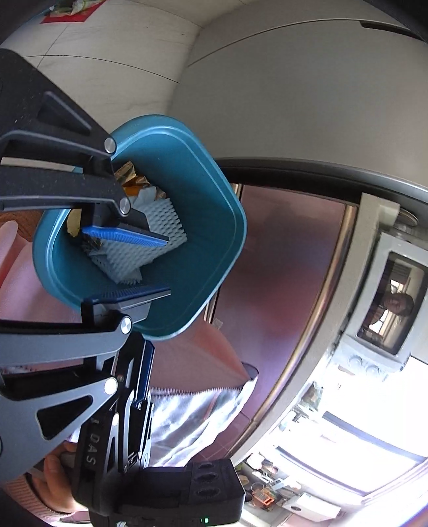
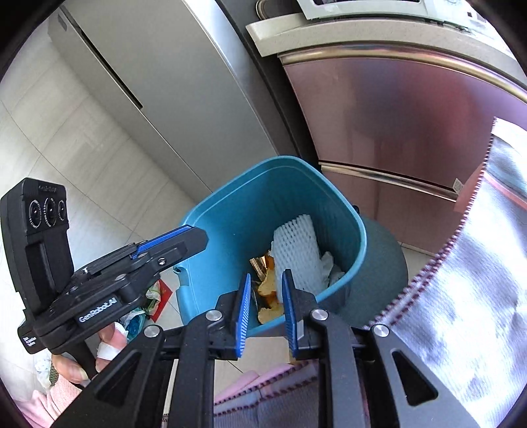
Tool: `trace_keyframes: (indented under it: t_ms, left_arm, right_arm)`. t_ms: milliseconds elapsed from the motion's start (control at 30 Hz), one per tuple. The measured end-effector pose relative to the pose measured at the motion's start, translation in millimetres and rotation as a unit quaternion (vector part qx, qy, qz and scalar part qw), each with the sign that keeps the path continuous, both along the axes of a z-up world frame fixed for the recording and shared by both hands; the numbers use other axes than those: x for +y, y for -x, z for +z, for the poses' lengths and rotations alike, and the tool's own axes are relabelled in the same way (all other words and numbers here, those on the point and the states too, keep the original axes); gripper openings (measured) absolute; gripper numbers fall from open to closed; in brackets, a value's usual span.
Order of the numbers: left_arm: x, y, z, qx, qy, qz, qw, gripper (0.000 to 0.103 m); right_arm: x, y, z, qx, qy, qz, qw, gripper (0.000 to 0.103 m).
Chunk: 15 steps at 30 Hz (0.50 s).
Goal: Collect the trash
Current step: 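Open both tools over the teal bin to drop peel and foam net, then move both open tools back over the table toward the cup and packet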
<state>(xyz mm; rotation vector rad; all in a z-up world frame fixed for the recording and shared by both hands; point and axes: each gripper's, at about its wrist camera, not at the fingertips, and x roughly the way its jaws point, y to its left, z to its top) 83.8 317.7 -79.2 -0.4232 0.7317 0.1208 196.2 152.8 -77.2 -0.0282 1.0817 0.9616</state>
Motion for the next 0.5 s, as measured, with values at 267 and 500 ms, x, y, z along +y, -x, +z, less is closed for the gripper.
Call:
trace_keyframes:
  t_ms: [267,500]
  left_arm:
    - [-29,20,30,-0.042,-0.03,-0.026,0.9983,0.036]
    - [-63,33,56,-0.073,-0.058,-0.056,0.994,0.049]
  right_arm:
    - [-32,10,13,-0.008,-0.028,-0.018,0.999,0.029]
    - [-73,24,31,-0.031,-0.059,-0.044,0.997,0.036]
